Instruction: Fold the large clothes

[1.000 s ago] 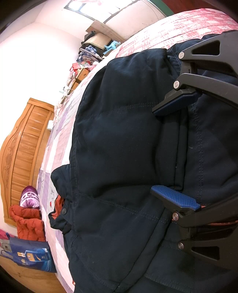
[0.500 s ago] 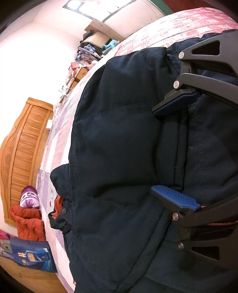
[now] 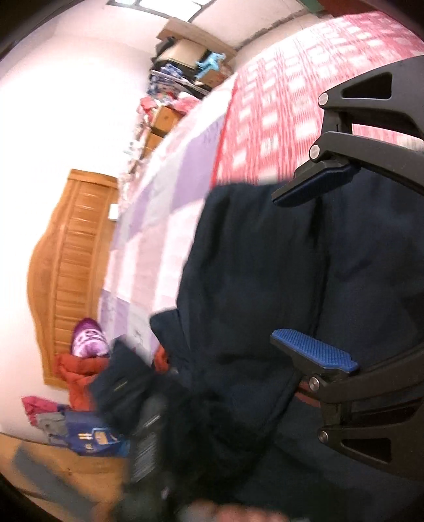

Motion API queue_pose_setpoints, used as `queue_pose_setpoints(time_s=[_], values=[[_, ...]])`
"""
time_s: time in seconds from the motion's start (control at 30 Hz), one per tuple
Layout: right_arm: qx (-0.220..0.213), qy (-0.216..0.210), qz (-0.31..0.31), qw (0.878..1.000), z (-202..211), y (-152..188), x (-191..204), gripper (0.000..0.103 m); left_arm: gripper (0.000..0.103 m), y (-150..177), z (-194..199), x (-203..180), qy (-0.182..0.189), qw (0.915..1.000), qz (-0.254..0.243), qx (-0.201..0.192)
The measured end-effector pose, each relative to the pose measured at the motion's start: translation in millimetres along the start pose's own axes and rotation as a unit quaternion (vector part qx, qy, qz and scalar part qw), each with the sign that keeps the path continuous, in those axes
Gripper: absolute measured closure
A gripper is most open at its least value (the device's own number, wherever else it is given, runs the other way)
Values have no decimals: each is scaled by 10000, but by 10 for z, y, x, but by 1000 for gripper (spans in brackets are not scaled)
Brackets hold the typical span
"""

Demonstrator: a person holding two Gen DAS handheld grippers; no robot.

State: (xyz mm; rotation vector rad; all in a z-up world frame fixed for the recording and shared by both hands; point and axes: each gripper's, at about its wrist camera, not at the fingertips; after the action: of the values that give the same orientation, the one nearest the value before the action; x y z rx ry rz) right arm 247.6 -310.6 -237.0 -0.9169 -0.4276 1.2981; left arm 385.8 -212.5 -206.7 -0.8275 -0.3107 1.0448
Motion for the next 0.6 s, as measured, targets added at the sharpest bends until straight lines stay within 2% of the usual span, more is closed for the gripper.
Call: queue_pose_setpoints(time_s=[0.1,0.2,0.3,0.33,0.37,0.4,0.43,0.53,0.6], values=[[102,84,21,9999,149,160,-200,22,92,151,-174,-234,-88,9997,-124,208],[382,159,-169,9990,217,362,-377,22,92,220,-346,-238,-184,9985,-194,471],[616,248,-423,9969,265,542,-463,22,87,235,-510,-289,-8,9968,-470,651],[677,271,-487,9962,278,593,-481,22,81,240,-476,-298,196,9966,-428,683],[723,292,-537,9955,301,634,-496,22,66,251,-465,-322,467,9959,-325,710],[757,328,-576,9949,321,667,-489,22,59,263,-413,-375,769,9942,-200,728],[767,386,-608,9945,340,688,-492,22,53,263,-328,-402,918,9932,-170,701],[768,474,-733,9932,364,669,-550,22,44,234,17,-360,898,9952,-258,283],[759,486,-782,9929,388,622,-543,22,39,251,269,-199,611,9978,-224,-78]])
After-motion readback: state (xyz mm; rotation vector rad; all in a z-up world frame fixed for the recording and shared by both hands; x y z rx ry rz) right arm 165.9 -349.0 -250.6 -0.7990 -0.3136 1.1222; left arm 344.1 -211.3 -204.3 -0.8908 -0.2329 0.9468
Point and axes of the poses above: each gripper's, at about its wrist camera, not at the fingertips, and z roughly against the way its jaws point, x to its left, y to its underside, and after that the axes turned 2 degrees about y, right-handed
